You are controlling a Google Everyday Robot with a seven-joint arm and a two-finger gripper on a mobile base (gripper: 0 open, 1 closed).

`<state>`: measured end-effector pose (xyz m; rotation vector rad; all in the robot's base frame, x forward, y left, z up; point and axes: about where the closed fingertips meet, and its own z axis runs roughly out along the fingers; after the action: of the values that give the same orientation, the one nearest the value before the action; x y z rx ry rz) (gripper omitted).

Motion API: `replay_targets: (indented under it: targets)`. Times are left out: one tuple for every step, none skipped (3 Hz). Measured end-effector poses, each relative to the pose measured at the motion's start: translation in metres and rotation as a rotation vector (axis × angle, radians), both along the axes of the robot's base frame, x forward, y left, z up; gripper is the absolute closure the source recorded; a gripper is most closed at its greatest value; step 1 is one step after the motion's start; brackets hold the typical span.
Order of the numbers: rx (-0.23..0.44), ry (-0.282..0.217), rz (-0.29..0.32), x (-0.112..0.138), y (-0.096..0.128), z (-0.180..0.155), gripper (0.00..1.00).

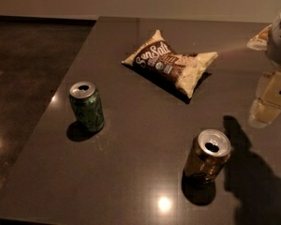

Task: Move orange can near green can

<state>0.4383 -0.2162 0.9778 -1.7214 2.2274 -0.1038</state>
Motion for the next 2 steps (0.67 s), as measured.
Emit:
replay_targets:
  targets:
    - [0.007, 0.005, 0.001, -0.003, 0.0, -0.001, 0.0]
    - [0.04, 0.029, 0.008, -0.015, -0.001, -0.005, 0.0]
